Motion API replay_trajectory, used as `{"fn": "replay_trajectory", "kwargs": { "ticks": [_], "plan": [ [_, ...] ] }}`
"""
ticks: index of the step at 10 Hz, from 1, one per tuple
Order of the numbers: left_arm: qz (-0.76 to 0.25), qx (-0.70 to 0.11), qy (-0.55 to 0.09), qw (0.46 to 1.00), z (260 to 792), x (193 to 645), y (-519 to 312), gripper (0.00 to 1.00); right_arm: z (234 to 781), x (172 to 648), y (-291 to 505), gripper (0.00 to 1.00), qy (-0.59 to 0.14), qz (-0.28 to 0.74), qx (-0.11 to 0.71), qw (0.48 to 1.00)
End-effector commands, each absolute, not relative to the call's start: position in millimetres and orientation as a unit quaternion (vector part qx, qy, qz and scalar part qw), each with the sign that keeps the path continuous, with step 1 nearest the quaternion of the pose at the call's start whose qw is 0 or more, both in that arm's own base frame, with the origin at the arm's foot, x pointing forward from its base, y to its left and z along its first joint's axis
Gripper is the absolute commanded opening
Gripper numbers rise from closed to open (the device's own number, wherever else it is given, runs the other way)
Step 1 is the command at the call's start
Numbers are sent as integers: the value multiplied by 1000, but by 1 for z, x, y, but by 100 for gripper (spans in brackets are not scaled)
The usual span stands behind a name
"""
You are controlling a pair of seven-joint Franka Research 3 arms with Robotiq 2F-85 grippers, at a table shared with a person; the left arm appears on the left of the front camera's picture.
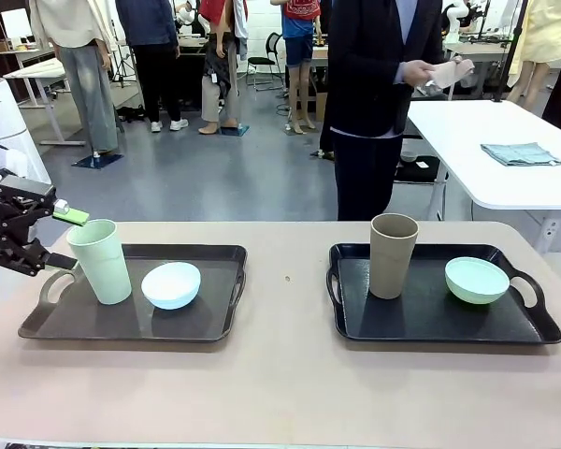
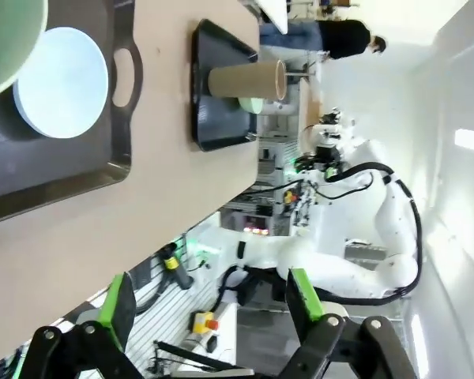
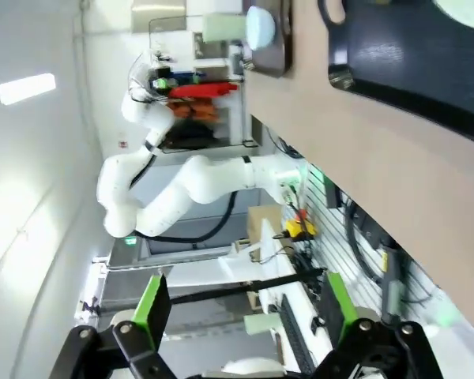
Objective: Set up a tray with a mat and arrange the tableware.
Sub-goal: Pick up the Picnic Bowl and Reusable plastic cup from the Handle tray in front of the human's position and hold them in the air.
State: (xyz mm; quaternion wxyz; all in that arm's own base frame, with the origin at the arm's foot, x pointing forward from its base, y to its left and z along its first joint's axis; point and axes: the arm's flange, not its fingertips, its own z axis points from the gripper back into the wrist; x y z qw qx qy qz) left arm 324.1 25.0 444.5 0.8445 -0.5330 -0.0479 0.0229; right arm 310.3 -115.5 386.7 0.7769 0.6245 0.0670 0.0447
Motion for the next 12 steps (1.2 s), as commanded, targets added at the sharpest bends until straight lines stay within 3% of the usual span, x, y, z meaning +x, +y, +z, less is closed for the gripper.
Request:
{"fn": "replay_trajectory", "kwargs": {
  "ticks": [1,2,12],
  "plan": [
    [19,-543,-36,839,433,315,17,100,379,319,-105,100,89,29,649,755],
    [23,-533,-48,844,444,324,25,100,387,310,-115,100,67,45,625,777],
    [23,-533,-48,844,444,324,25,100,387,310,-115,100,67,45,625,777]
  ]
}}
